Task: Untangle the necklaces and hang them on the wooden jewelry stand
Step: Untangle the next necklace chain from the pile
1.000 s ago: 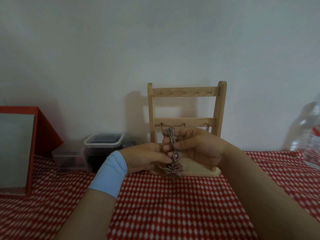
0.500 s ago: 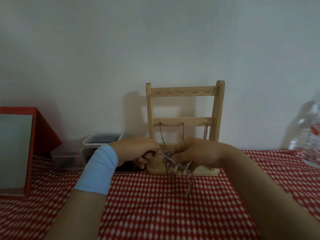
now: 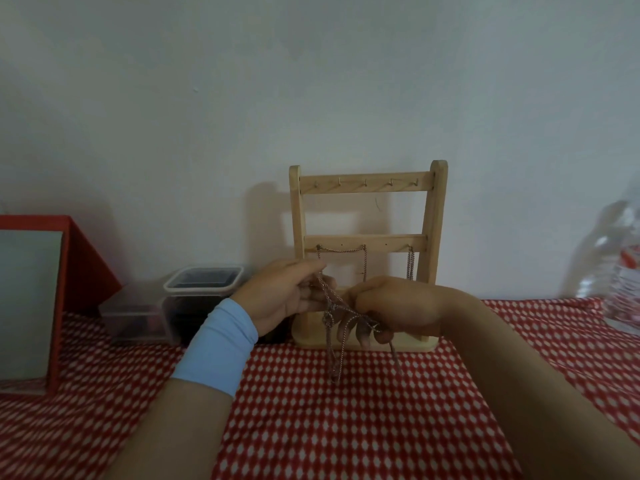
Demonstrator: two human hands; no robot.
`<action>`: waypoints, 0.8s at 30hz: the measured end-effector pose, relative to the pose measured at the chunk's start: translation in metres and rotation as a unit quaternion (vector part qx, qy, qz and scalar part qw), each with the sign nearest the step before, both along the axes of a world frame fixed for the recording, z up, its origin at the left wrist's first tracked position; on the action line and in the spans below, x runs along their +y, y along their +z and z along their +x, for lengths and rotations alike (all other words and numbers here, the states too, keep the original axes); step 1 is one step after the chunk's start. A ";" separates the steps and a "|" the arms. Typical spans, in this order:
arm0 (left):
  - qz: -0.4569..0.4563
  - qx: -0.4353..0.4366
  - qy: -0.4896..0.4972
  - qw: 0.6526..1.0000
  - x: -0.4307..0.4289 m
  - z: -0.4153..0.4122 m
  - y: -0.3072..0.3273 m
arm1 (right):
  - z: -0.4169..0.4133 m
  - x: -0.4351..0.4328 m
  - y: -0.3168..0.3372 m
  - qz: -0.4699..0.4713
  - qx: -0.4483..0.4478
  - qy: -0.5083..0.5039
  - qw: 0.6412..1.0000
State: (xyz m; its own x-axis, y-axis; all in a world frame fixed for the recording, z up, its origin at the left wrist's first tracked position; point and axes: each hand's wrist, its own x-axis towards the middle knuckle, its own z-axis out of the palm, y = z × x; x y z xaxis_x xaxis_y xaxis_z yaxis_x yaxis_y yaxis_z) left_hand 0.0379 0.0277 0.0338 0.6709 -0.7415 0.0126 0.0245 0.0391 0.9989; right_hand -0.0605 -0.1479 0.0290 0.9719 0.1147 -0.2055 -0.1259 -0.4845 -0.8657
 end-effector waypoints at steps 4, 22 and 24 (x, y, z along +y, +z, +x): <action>-0.002 0.030 0.055 0.998 -0.001 0.002 -0.001 | -0.004 -0.005 0.004 0.023 -0.021 -0.002 1.000; 0.204 -0.111 0.155 0.960 0.011 0.014 0.001 | -0.008 -0.014 0.012 -0.220 -0.092 -0.048 0.970; 0.288 -0.129 0.159 0.935 0.017 0.021 -0.001 | -0.008 -0.014 0.012 -0.224 -0.118 -0.056 0.966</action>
